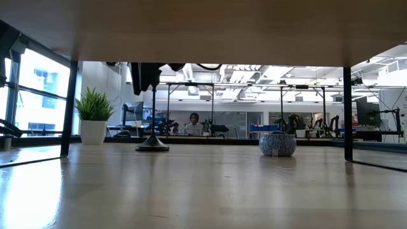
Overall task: Pick & Place candle stick holders
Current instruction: Put the black candle holder on the shelf
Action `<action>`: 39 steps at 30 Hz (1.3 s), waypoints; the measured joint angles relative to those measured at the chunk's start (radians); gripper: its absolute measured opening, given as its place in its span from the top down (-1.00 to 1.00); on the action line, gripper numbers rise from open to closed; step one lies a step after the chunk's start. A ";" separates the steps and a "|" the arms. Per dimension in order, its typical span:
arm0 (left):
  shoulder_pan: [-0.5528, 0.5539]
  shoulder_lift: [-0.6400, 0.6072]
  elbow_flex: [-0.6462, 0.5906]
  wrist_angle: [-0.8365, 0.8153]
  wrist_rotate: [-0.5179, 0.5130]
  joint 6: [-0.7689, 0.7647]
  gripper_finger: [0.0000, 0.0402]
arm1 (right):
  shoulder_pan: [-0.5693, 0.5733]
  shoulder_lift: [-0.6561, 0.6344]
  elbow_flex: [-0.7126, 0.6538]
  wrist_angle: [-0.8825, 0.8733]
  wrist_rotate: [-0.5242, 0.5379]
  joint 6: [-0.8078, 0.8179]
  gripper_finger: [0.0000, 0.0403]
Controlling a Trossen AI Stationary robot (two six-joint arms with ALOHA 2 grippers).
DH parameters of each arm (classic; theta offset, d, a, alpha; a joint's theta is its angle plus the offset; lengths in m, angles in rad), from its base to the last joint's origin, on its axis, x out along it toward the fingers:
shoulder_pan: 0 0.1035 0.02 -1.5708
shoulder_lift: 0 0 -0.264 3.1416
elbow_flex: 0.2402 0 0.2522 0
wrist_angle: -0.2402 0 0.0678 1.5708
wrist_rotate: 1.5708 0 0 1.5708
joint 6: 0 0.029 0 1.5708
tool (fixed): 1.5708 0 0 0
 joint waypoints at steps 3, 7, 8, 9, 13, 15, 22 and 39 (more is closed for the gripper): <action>0.000 0.000 0.000 0.022 0.000 0.005 -0.13 | 0.000 0.000 0.000 0.000 0.008 0.000 -0.93; 0.000 0.000 0.000 0.044 0.000 0.005 -0.13 | 0.000 0.000 0.000 0.000 0.008 0.005 -0.93; 0.000 0.000 0.000 0.045 -0.001 0.007 -0.13 | 0.000 0.000 0.000 0.000 0.008 0.005 -0.93; 0.000 0.000 0.000 0.043 -0.003 0.007 -0.13 | 0.000 0.000 0.000 0.000 0.008 0.005 -0.93; 0.000 0.000 0.000 0.054 -0.004 0.007 -0.13 | 0.000 0.000 0.000 0.000 0.008 0.008 -0.93; 0.000 0.000 0.000 0.063 -0.004 0.007 -0.13 | 0.000 0.000 0.000 0.000 0.007 0.010 -0.93; 0.000 0.000 0.000 0.079 -0.049 0.007 -0.13 | 0.000 0.000 0.000 0.000 0.004 0.031 -0.93; 0.000 -0.001 0.000 0.116 -0.034 0.007 0.36 | 0.000 0.000 0.000 0.000 -0.004 0.034 -0.93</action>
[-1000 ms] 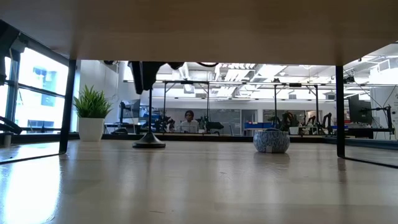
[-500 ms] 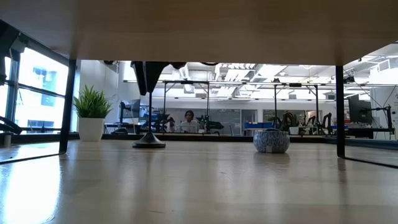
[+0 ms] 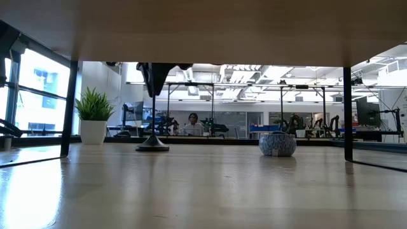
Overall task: Pick & Place candle stick holders
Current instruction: Put the black candle holder on the shelf
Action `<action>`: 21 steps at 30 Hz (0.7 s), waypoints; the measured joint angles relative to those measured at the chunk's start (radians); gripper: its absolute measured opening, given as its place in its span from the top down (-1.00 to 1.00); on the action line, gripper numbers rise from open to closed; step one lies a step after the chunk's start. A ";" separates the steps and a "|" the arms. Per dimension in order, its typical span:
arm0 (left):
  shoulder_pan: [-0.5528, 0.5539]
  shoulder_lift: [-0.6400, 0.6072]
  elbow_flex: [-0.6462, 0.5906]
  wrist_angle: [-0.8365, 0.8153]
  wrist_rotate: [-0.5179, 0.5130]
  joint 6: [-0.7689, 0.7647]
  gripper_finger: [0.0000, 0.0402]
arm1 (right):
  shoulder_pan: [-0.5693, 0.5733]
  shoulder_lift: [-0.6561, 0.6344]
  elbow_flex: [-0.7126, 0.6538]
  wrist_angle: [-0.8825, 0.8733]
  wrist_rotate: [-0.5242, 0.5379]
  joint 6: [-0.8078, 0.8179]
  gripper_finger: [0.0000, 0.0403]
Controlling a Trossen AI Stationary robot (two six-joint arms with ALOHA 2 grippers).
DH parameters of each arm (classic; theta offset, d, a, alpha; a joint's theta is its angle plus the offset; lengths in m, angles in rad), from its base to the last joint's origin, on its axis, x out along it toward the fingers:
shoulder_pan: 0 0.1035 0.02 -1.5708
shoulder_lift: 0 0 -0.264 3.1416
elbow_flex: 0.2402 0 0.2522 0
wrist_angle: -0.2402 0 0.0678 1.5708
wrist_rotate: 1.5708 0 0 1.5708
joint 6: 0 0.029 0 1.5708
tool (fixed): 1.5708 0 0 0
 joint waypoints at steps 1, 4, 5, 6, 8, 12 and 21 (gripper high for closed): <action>0.000 0.000 0.000 -0.006 0.009 0.000 0.41 | 0.000 0.000 0.000 0.000 0.000 0.000 -0.93; 0.000 0.000 0.000 -0.014 0.013 0.007 0.46 | 0.000 0.000 0.000 0.000 0.000 0.000 -0.93; 0.000 0.000 0.000 -0.019 0.012 0.015 0.46 | 0.000 0.000 0.000 0.000 0.000 0.000 -0.93; 0.000 0.000 0.000 -0.021 0.012 0.017 0.46 | 0.000 0.000 0.000 0.000 0.000 0.000 -0.93; 0.000 0.000 0.000 -0.020 0.007 0.018 0.46 | 0.000 0.000 0.000 0.000 0.000 -0.002 -0.93; 0.000 0.000 0.000 -0.023 0.005 0.014 0.46 | 0.000 0.000 0.000 0.000 0.000 -0.005 -0.93; -0.001 -0.001 0.088 -0.086 0.004 -0.007 0.46 | 0.000 0.000 0.000 0.000 -0.001 -0.008 -0.93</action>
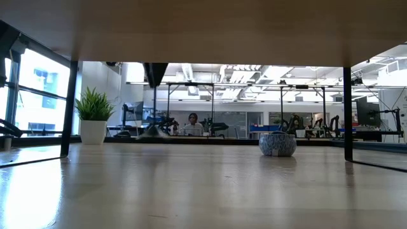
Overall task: Pick & Place candle stick holders
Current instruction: Put the black candle holder on the shelf
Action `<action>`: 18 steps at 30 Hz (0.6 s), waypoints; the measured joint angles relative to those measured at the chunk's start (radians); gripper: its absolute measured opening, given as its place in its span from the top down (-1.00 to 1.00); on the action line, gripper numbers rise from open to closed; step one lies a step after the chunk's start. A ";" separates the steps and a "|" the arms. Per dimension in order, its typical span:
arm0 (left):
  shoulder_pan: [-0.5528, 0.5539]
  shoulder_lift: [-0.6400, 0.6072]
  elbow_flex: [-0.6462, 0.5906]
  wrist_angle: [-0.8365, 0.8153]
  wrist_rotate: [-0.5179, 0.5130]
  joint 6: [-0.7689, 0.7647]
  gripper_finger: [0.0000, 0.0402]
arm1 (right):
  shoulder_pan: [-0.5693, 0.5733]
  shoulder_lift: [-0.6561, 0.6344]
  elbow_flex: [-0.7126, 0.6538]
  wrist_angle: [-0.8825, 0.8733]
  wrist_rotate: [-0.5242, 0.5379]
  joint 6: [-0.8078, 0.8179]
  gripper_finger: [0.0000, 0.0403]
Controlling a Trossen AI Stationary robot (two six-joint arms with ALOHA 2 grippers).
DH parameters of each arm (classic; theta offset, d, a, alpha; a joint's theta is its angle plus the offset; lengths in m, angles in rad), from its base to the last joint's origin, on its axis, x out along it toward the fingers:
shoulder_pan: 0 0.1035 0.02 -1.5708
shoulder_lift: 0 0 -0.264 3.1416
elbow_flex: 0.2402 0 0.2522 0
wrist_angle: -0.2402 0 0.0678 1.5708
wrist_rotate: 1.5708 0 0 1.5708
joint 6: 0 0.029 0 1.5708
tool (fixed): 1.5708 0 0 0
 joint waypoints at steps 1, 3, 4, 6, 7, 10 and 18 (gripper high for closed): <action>0.000 0.000 0.029 -0.019 -0.001 0.000 0.46 | 0.000 0.000 0.000 0.000 -0.005 0.000 -0.93; 0.000 0.000 0.101 -0.068 -0.001 -0.002 0.46 | 0.000 0.000 0.000 0.000 -0.014 0.001 -0.93; 0.000 0.000 0.141 -0.096 -0.001 -0.005 0.46 | 0.000 0.000 0.000 0.000 -0.019 0.003 -0.93; -0.001 0.000 0.216 -0.132 0.000 -0.023 0.46 | 0.000 0.000 0.000 0.000 -0.022 0.004 -0.93; -0.006 -0.001 0.248 -0.122 0.013 -0.028 0.46 | 0.000 0.000 0.000 0.000 -0.022 0.004 -0.93; -0.018 -0.010 0.357 -0.122 0.054 -0.051 0.46 | 0.000 0.000 0.000 0.000 -0.022 0.007 -0.93; -0.095 -0.017 0.583 -0.117 0.068 -0.111 0.46 | 0.000 0.000 0.000 0.000 -0.022 0.026 -0.93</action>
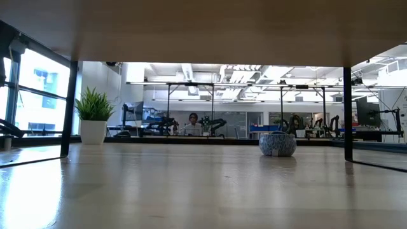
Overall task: Pick & Place candle stick holders
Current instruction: Put the black candle holder on the shelf
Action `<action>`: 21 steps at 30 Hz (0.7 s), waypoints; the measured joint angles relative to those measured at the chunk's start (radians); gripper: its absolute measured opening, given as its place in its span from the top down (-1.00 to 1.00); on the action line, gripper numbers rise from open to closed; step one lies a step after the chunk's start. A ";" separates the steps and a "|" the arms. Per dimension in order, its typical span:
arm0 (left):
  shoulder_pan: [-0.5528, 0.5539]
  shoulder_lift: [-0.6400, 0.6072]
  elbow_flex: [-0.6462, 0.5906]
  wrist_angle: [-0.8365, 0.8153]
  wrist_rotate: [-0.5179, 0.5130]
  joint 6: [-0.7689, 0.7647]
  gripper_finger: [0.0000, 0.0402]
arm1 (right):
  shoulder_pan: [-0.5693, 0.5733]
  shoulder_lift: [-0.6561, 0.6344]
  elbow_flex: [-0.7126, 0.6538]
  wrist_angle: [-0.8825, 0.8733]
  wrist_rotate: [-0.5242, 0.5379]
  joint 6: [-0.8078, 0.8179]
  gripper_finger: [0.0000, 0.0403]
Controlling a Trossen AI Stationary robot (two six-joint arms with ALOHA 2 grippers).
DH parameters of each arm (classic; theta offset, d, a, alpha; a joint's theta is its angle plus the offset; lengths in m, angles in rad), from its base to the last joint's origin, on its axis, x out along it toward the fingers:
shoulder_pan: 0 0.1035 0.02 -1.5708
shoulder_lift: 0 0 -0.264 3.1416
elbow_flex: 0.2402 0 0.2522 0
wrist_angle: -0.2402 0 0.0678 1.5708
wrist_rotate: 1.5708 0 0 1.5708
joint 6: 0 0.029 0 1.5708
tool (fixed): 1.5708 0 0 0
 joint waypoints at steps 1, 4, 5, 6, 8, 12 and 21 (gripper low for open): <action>-0.014 -0.013 -0.005 0.001 0.002 -0.009 0.46 | 0.000 0.000 0.000 0.000 0.000 0.000 -0.93; -0.051 -0.038 -0.022 -0.008 0.003 -0.030 0.46 | 0.000 0.000 0.000 0.000 0.000 -0.005 -0.93; -0.064 -0.047 -0.023 -0.008 0.010 -0.042 0.46 | 0.000 0.000 0.000 0.000 0.000 -0.010 -0.93; -0.075 -0.055 -0.024 -0.008 0.015 -0.050 0.46 | 0.000 0.000 0.000 0.000 0.000 -0.015 -0.93; -0.107 -0.065 -0.018 -0.009 0.016 -0.072 0.46 | 0.000 0.000 0.000 0.000 0.006 -0.018 -0.93; -0.158 -0.083 -0.013 0.003 0.017 -0.092 0.46 | 0.000 0.000 0.000 0.000 0.029 -0.025 -0.93; -0.233 -0.083 -0.014 0.008 0.008 -0.124 0.46 | -0.001 0.000 0.000 0.000 0.060 -0.045 -0.93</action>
